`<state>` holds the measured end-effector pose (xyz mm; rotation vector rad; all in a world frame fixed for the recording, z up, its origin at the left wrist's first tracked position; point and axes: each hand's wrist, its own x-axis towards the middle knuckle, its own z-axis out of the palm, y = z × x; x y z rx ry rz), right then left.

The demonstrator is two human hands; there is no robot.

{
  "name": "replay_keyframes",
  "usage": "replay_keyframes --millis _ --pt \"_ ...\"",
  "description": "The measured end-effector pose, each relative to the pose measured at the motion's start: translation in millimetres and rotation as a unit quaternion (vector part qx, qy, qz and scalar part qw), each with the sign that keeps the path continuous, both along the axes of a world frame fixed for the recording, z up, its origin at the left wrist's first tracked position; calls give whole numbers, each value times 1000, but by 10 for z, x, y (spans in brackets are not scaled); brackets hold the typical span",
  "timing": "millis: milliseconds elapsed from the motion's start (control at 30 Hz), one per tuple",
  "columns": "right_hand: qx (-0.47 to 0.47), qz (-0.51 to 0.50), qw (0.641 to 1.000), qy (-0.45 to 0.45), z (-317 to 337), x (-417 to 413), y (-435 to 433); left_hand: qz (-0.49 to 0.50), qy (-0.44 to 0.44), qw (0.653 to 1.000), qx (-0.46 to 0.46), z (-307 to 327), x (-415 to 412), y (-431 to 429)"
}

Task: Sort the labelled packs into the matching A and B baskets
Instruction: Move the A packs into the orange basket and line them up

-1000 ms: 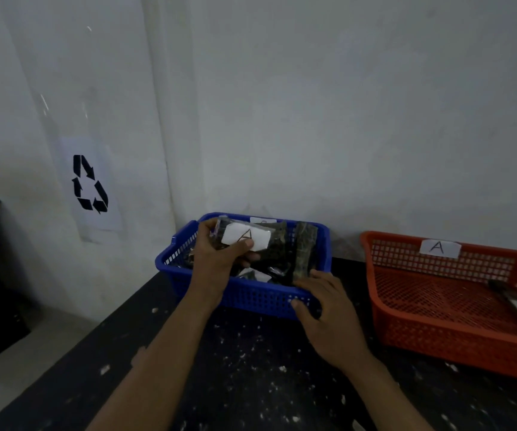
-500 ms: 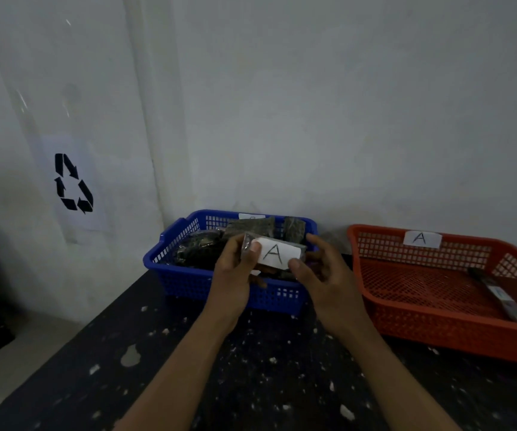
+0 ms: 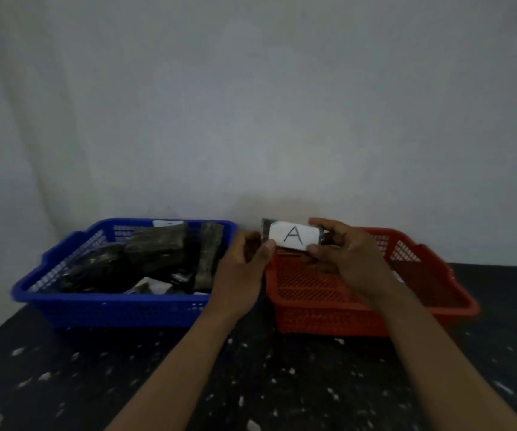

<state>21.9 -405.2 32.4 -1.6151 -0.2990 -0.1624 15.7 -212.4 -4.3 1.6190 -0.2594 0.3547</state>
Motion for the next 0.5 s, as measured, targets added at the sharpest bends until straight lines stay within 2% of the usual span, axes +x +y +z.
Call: replay_keyframes --millis 167,333,500 --pt "-36 -123 984 128 -91 716 -783 0 -2 994 110 -260 235 -344" --pt "-184 -200 939 208 -373 1283 -1218 -12 -14 995 96 -415 319 -306" --pt "-287 -198 898 268 -558 1497 -1338 -9 -41 991 124 -452 343 -290"
